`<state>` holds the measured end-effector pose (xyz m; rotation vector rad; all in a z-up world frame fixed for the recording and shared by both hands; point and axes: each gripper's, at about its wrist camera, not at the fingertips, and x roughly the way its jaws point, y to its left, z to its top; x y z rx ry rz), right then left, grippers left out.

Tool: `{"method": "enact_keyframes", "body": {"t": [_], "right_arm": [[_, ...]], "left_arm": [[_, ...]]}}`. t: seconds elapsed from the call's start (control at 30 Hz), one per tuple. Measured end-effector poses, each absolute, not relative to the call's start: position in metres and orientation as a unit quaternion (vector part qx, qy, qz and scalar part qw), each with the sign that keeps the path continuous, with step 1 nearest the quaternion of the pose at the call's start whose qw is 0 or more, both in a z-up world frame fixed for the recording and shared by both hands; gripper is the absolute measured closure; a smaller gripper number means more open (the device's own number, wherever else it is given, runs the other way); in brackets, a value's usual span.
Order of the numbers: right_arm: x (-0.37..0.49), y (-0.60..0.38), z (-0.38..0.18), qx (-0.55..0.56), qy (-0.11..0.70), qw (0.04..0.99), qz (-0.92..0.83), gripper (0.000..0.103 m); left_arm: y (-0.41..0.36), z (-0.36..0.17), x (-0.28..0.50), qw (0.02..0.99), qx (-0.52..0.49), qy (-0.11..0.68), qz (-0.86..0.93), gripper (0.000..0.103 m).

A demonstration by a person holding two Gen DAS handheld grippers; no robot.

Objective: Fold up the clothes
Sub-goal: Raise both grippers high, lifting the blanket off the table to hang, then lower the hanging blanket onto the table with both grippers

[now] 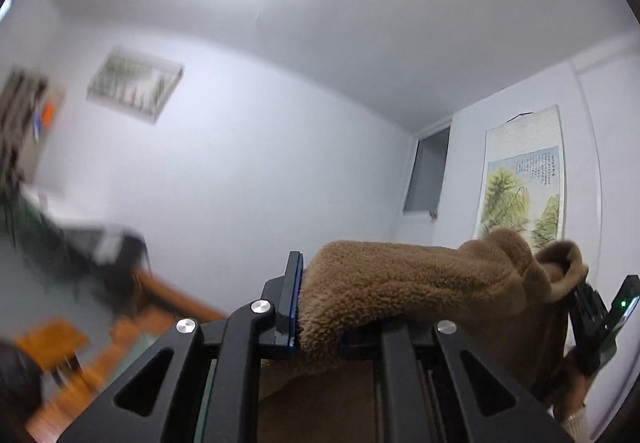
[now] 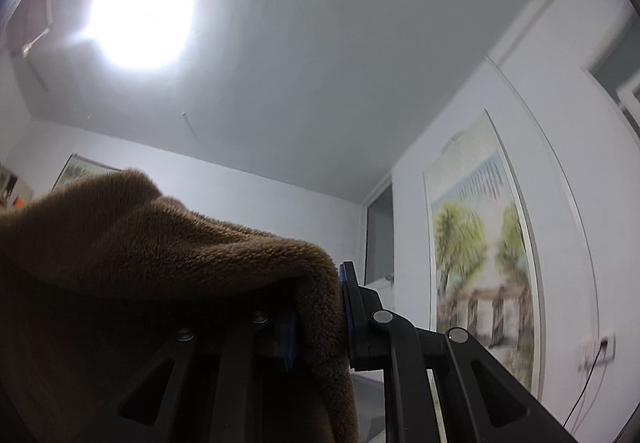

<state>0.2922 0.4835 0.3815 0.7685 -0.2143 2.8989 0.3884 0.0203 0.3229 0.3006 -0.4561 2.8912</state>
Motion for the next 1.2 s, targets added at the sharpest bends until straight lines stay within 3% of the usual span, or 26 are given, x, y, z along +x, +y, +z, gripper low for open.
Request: {"method": "enact_keyframes", "body": {"t": [0.17,0.43,0.6,0.83,1.03,1.2], "right_arm": [[0.293,0.485,0.367,0.238,-0.048,0.055,0.969,0.086],[0.316,0.48,0.349,0.235,-0.046,0.028,0.97,0.086],[0.328,0.472,0.347,0.264,-0.064,0.015,0.962,0.086],[0.322,0.471,0.333,0.259,-0.061,-0.005,0.964,0.086],[0.259,0.463,0.316,0.198,-0.055,-0.007,0.979,0.086],[0.175,0.446,0.282,0.119,-0.072,-0.002,0.99,0.086]], "left_arm": [[0.029,0.329,0.397,0.076,0.103,-0.12,0.984,0.087],[0.008,0.301,0.384,0.039,0.063,-0.136,0.988,0.087],[-0.003,0.308,0.389,0.021,0.078,-0.16,0.984,0.086],[-0.003,0.321,0.386,-0.009,0.101,-0.135,0.986,0.084],[-0.001,0.298,0.302,-0.011,0.037,-0.118,0.992,0.084],[0.0,0.257,0.185,-0.01,-0.063,-0.114,0.991,0.083]]}}
